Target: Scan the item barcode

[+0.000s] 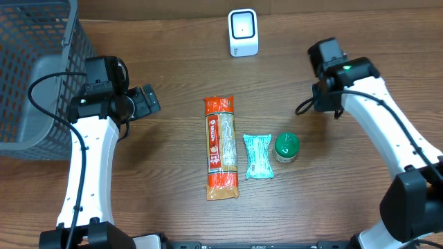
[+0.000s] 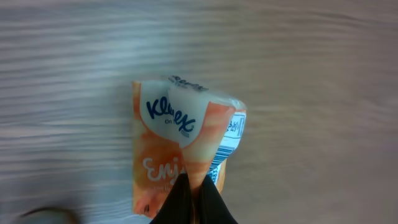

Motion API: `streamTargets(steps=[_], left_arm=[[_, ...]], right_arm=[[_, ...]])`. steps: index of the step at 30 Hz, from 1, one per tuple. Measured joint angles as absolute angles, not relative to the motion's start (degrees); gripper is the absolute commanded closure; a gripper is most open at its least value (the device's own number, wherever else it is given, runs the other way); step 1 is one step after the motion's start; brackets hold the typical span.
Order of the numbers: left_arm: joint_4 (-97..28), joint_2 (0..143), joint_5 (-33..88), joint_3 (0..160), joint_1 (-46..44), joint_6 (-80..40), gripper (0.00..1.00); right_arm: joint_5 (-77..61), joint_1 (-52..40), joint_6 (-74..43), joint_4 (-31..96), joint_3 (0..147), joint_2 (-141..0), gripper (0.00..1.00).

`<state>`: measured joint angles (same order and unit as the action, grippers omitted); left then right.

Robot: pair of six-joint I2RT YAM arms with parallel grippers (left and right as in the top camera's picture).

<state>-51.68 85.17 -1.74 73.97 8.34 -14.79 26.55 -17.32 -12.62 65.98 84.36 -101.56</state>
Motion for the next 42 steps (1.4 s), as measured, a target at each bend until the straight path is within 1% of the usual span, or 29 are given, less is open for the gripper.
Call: streamTargets(steps=[6, 13, 29, 42], left_arm=[[-51.70, 85.17, -1.74, 73.97, 8.34, -14.79, 0.00], [-51.68, 85.17, -1.74, 73.97, 8.34, -14.79, 0.00], [-51.70, 85.17, -1.74, 73.97, 8.34, -14.79, 0.00], [-51.70, 85.17, -1.74, 73.97, 8.34, -14.79, 0.00]], right_arm=[[37.04, -20.58, -19.84, 64.14, 78.70, -101.75, 0.96], [45.17, -25.21, -22.55, 60.73, 71.90, -102.02, 0.96], [49.47, -25.21, -22.94, 59.11, 67.81, -104.88, 0.96], [52.53, -25.21, -22.09, 55.92, 67.81, -112.16, 0.96]])
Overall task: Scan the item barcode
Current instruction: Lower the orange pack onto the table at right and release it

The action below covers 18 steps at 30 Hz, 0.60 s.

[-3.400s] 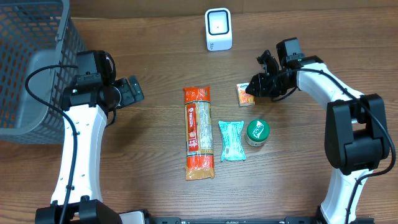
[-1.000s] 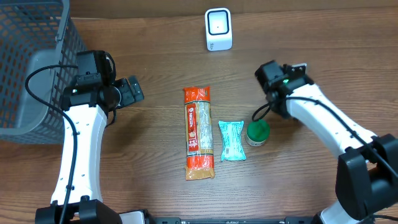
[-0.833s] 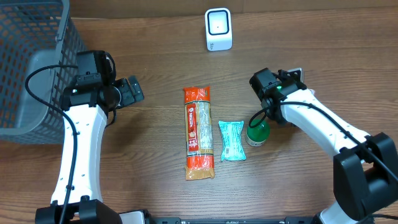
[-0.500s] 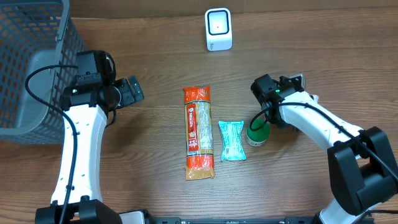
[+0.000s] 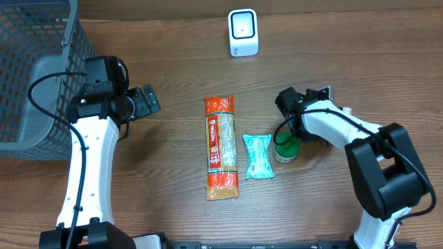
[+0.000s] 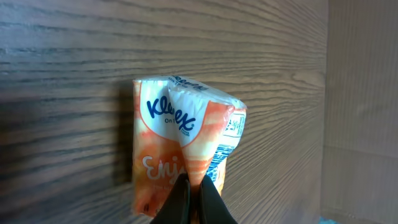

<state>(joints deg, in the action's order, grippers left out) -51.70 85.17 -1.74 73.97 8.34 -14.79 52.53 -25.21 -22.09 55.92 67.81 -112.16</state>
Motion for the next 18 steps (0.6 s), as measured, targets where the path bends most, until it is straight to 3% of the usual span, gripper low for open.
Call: streamTargets(steps=[18], left_arm=[[-51.70, 85.17, -1.74, 73.97, 8.34, -14.79, 0.00]], right_arm=[[52.90, -25.21, -21.71, 55.68, 67.81, -112.27, 0.81]])
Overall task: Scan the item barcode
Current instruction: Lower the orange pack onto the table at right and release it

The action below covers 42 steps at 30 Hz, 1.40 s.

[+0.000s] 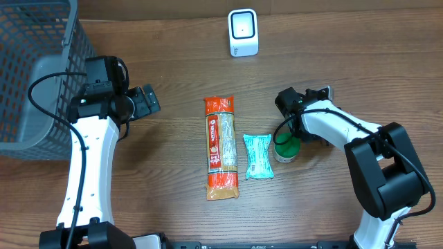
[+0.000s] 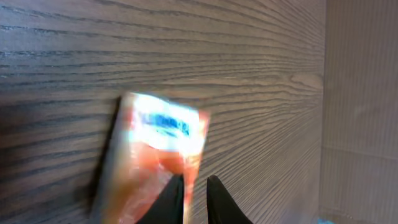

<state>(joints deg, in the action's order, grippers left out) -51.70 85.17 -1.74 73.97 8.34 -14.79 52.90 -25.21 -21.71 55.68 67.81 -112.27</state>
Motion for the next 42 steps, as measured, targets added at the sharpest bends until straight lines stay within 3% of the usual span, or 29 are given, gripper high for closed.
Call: streamTargets(steps=[4, 12, 19, 20, 21, 22, 26, 27, 28, 30, 31, 36, 42], left_arm=[[-51.70, 85.17, -1.74, 73.97, 8.34, -14.79, 0.00], [-51.68, 85.17, -1.76, 73.97, 8.34, -14.79, 0.00], [-51.68, 85.17, -1.74, 73.97, 8.34, -14.79, 0.00], [-51.70, 85.17, -1.74, 73.97, 8.34, -14.79, 0.00], [-51.70, 85.17, -1.74, 73.97, 8.34, -14.79, 0.00], [-51.68, 85.17, -1.74, 73.97, 8.34, -14.79, 0.00], [-51.70, 85.17, -1.74, 73.97, 8.34, -14.79, 0.00], [-51.70, 85.17, -1.74, 73.97, 8.34, -14.79, 0.00], [-51.70, 85.17, -1.74, 73.97, 8.34, -14.79, 0.00], [-51.70, 85.17, -1.74, 73.97, 8.34, -14.79, 0.00], [-51.70, 85.17, -1.74, 73.97, 8.34, -14.79, 0.00], [-51.70, 85.17, -1.74, 73.97, 8.34, -14.79, 0.00], [-51.70, 85.17, -1.74, 73.97, 8.34, -14.79, 0.00]], right_arm=[[52.90, -25.21, -21.63, 55.66, 67.81, -112.27, 0.75], [47.72, -23.88, -21.93, 54.68, 68.20, -112.27, 0.73], [32.53, -13.85, -22.09, 54.50, 73.52, -109.36, 0.73], [29.36, -11.79, -22.09, 54.46, 74.32, -107.70, 0.65], [27.92, -10.83, -22.11, 54.41, 74.56, -106.91, 0.47], [25.10, -9.13, -21.93, 54.41, 74.89, -105.36, 0.00], [13.61, -2.11, -22.31, 54.96, 75.33, -100.12, 0.00], [10.85, -0.16, -22.31, 55.20, 75.42, -99.50, 0.06], [8.34, 1.83, -22.17, 55.42, 75.48, -99.18, 0.21], [3.44, 6.00, -22.46, 56.49, 75.61, -99.11, 0.63], [1.30, 8.25, -22.28, 57.56, 75.61, -99.11, 0.70], [-7.75, 16.64, -20.43, 59.22, 74.22, -99.11, 0.71], [-13.65, 17.10, -18.28, 51.79, 66.57, -99.11, 0.67]])
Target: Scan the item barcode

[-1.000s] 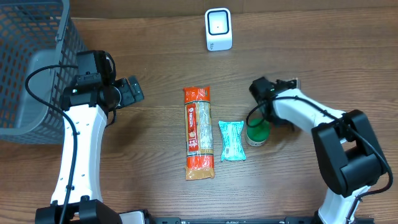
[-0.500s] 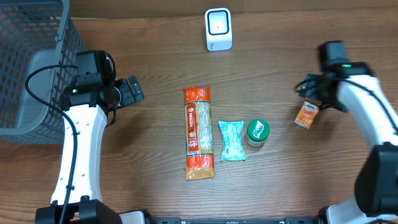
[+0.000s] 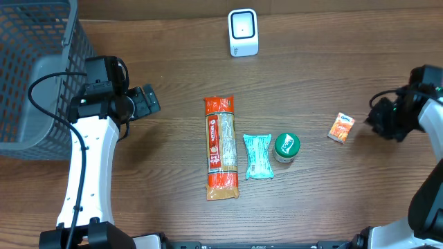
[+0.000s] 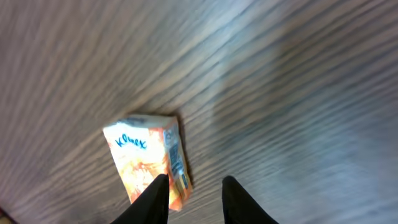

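The orange Kleenex tissue pack [image 3: 341, 127] lies flat on the wooden table, right of the other goods; in the right wrist view the tissue pack [image 4: 146, 162] shows its printed face and a side label. My right gripper [image 3: 377, 119] is just right of it, open, with nothing between its fingers. In its own view the right gripper [image 4: 194, 186] has its left finger over the pack's lower corner. The white scanner [image 3: 243, 32] stands at the back centre. My left gripper [image 3: 149, 99] hovers at the left, empty; how its jaws stand does not show.
A long orange pasta pack [image 3: 221, 147], a teal packet [image 3: 258, 156] and a green-lidded can [image 3: 286, 147] lie in a row mid-table. A grey mesh basket [image 3: 34, 69] fills the back left corner.
The tissue pack, then between my right gripper's parting jaws near the green can, now lies free on the table. My right gripper has opened wide and moved to the far right.
My right gripper was shut on the tissue pack, first at the back right, then low by the green can. Its jaws were then slightly apart with the pack blurred. Now the pack rests on the table and the gripper is open beside it. The left arm stayed still.
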Motion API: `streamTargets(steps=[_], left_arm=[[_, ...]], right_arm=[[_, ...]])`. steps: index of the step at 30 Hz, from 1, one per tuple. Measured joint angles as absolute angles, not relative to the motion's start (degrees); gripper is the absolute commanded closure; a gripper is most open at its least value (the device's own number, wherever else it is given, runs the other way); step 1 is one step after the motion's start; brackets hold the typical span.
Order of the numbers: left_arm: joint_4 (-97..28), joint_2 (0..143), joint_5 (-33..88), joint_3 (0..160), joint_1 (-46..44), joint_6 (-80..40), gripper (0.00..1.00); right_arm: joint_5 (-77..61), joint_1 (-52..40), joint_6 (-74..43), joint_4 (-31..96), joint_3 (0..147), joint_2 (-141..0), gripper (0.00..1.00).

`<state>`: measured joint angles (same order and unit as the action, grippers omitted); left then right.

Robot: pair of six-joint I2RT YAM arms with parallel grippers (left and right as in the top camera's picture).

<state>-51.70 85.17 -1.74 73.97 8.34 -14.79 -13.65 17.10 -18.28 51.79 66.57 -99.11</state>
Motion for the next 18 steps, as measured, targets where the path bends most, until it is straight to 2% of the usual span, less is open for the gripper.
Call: streamTargets(steps=[5, 10, 18], left_arm=[[-51.70, 85.17, -1.74, 73.97, 8.34, -14.79, 0.00], [-51.70, 85.17, -1.74, 73.97, 8.34, -14.79, 0.00], [-51.68, 85.17, -1.74, 73.97, 8.34, -14.79, 0.00]], right_arm=[[-19.16, 16.45, -14.76, 44.75, 61.08, -99.11, 0.65], [-21.54, 16.36, -13.21, 43.29, 59.64, -99.11, 0.65], [-22.35, 16.36, -12.40, 40.95, 59.31, -99.11, 0.70]])
